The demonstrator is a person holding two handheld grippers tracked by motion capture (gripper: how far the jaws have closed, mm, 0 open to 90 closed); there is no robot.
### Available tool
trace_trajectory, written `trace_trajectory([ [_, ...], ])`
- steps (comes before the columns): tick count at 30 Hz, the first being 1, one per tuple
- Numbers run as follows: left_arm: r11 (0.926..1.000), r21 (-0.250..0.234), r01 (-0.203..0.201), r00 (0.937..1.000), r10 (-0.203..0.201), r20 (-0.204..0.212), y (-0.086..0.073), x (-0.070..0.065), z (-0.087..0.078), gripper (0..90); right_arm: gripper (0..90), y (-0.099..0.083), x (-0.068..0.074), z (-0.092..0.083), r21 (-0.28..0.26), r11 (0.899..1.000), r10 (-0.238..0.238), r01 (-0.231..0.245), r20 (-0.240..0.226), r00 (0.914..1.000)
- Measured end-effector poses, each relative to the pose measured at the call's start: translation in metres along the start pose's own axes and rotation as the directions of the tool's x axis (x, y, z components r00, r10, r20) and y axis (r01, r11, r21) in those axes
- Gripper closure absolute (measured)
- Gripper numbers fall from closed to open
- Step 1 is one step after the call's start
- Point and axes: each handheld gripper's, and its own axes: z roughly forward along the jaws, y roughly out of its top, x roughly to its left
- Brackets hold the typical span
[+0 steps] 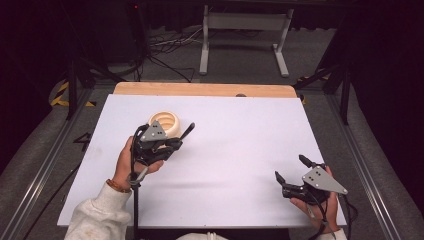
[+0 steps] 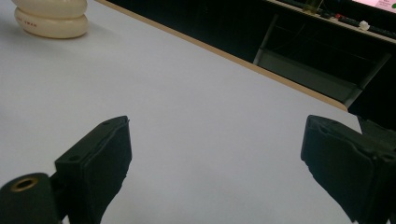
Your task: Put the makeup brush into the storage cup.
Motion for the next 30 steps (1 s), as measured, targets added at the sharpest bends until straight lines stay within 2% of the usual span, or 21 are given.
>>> trace_trajectory([
  [6, 0.9975, -0.07, -0.001, 0.999, -0.002, -0.044, 0.001, 0.004, -0.01, 79.4, 9.6, 0.0, 0.001, 0.0, 0.0, 1.0, -0.004, 0.004, -0.001, 1.0],
  [12, 0.9895, -0.145, 0.008, 0.9986, -0.015, -0.05, 0.0, 0.01, -0.018, 79.4, 9.6, 0.0, 0.001, 0.0, 0.0, 1.0, -0.003, 0.003, 0.0, 1.0],
  [13, 0.9852, -0.171, 0.012, 0.9986, -0.02, -0.048, -0.001, 0.013, -0.02, 79.4, 9.6, 0.0, 0.001, 0.0, 0.001, 1.0, -0.004, 0.004, 0.001, 1.0],
  [15, 0.9831, -0.183, 0.017, 0.9987, -0.026, -0.044, -0.001, 0.015, -0.021, 79.4, 9.6, 0.0, 0.001, 0.0, 0.0, 1.0, -0.003, 0.003, 0.0, 1.0],
  [17, 0.9764, -0.215, 0.022, 0.9976, -0.035, -0.059, 0.0, 0.019, -0.023, 79.4, 9.6, 0.0, 0.001, 0.0, 0.001, 1.0, -0.002, 0.002, 0.0, 1.0],
  [18, 0.9695, -0.243, 0.034, 0.9974, -0.048, -0.053, 0.0, 0.023, -0.025, 79.4, 9.6, 0.0, 0.001, 0.0, 0.001, 1.0, -0.003, 0.003, 0.001, 1.0],
  [19, 0.9656, -0.257, 0.04, 0.9964, -0.058, -0.061, 0.0, 0.025, -0.026, 79.4, 9.6, 0.0, 0.001, 0.0, 0.0, 1.0, -0.003, 0.003, 0.002, 1.0],
  [20, 0.9626, -0.268, 0.039, 0.9958, -0.059, -0.069, 0.001, 0.027, -0.027, 79.4, 9.6, 0.0, 0.001, 0.0, -0.001, 1.0, -0.003, 0.003, 0.003, 1.0],
  [21, 0.9626, -0.268, 0.039, 0.9958, -0.059, -0.069, 0.001, 0.027, -0.027, 79.4, 9.6, 0.0, 0.001, 0.0, -0.001, 1.0, -0.003, 0.003, 0.003, 1.0],
  [22, 0.9568, -0.288, 0.038, 0.9949, -0.063, -0.078, 0.001, 0.031, -0.028, 79.4, 9.6, 0.0, 0.002, 0.0, -0.002, 1.0, -0.005, 0.005, 0.002, 1.0],
  [25, 0.9471, -0.318, 0.045, 0.9934, -0.076, -0.086, 0.001, 0.037, -0.029, 79.4, 9.6, 0.0, 0.001, 0.0, 0.0, 1.0, -0.004, 0.004, 0.003, 1.0],
  [29, 0.9352, -0.351, 0.047, 0.9917, -0.086, -0.096, 0.001, 0.048, -0.026, 79.4, 9.6, 0.0, 0.001, 0.0, -0.002, 1.0, -0.001, 0.001, 0.002, 1.0],
  [30, 0.9336, -0.357, 0.035, 0.9902, -0.08, -0.114, 0.002, 0.05, -0.025, 79.4, 9.6, 0.0, 0.001, 0.0, -0.001, 1.0, 0.001, -0.001, 0.001, 1.0],
])
